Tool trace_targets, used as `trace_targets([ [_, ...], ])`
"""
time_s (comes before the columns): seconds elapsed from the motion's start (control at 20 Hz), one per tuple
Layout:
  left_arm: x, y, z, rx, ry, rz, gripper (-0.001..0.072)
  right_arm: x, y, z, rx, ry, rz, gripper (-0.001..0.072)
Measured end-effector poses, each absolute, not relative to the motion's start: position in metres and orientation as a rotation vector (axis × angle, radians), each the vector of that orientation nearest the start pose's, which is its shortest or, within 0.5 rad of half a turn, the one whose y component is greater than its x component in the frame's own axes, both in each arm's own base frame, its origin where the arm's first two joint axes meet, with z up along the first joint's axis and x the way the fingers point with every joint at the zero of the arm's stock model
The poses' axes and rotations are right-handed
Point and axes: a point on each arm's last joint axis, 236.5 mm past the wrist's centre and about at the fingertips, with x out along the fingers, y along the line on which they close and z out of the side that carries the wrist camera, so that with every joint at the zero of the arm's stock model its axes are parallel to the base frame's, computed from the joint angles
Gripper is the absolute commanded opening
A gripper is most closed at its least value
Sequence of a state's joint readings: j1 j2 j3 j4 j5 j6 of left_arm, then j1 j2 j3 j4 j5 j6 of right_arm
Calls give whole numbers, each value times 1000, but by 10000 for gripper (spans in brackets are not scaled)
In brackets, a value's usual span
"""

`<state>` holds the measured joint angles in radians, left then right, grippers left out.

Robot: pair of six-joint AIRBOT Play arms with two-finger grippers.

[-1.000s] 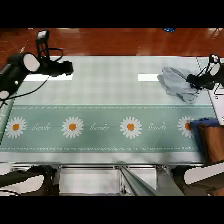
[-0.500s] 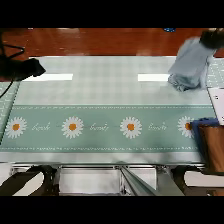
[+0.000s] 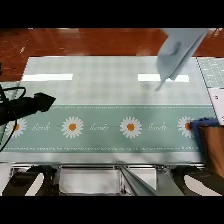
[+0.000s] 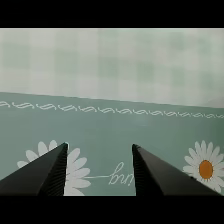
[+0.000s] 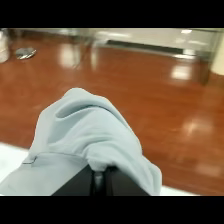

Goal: Fold the shirts.

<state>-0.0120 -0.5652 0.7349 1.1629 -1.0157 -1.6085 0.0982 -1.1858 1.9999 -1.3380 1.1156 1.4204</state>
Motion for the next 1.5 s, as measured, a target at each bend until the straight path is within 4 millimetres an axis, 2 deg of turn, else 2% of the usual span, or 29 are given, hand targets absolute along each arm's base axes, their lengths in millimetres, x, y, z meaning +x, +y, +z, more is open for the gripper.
trace_targets([
  [0.05, 281, -84, 110, -383, 828, -235, 503, 406, 107, 403, -44, 330, 359, 29],
  [0.15, 279, -86, 111, -389, 815, -240, 503, 393, 144, 367, -62, 441, 464, 29],
  [0.3, 281, -85, 114, -391, 792, -238, 503, 374, 208, 282, -76, 655, 629, 29],
  [0.45, 282, -82, 114, -381, 780, -229, 503, 348, 278, 180, -34, 869, 777, 29],
  [0.6, 282, -81, 113, -379, 779, -226, 503, 328, 330, 102, 42, 1036, 849, 30],
  [0.65, 282, -82, 110, -379, 785, -226, 503, 324, 343, 82, 75, 1078, 859, 110],
  [0.7, 281, -82, 107, -383, 794, -227, 503, 320, 356, 64, 117, 1121, 867, 357],
  [0.75, 279, -84, 103, -390, 806, -229, 503, 320, 366, 52, 164, 1147, 869, 408],
  [0.85, 275, -86, 93, -404, 832, -232, 503, 327, 373, 44, 242, 1169, 867, 408],
  [0.9, 273, -86, 88, -404, 849, -231, 503, 339, 367, 49, 272, 1158, 857, 407],
  [1.0, 267, -85, 78, -391, 887, -227, 503, 370, 330, 71, 302, 1119, 811, 407],
  [1.1, 261, -85, 69, -383, 929, -226, 503, 404, 259, 96, 301, 1059, 694, 407],
  [1.2, 247, -88, 48, -390, 1022, -227, 503, 420, 164, 106, 288, 1032, 508, 407],
  [1.25, 237, -92, 33, -412, 1085, -228, 503, 417, 113, 103, 299, 1033, 397, 407],
  [1.35, 216, -102, -1, -476, 1215, -235, 503, 393, 40, 85, 390, 1053, 224, 407],
  [1.4, 203, -108, -19, -515, 1285, -236, 503, 377, 17, 71, 441, 1064, 166, 406],
  [1.45, 195, -114, -32, -555, 1333, -237, 503, 359, 3, 54, 498, 1081, 125, 406],
  [1.5, 186, -120, -45, -593, 1385, -243, 503, 344, -2, 38, 547, 1098, 102, 406],
])
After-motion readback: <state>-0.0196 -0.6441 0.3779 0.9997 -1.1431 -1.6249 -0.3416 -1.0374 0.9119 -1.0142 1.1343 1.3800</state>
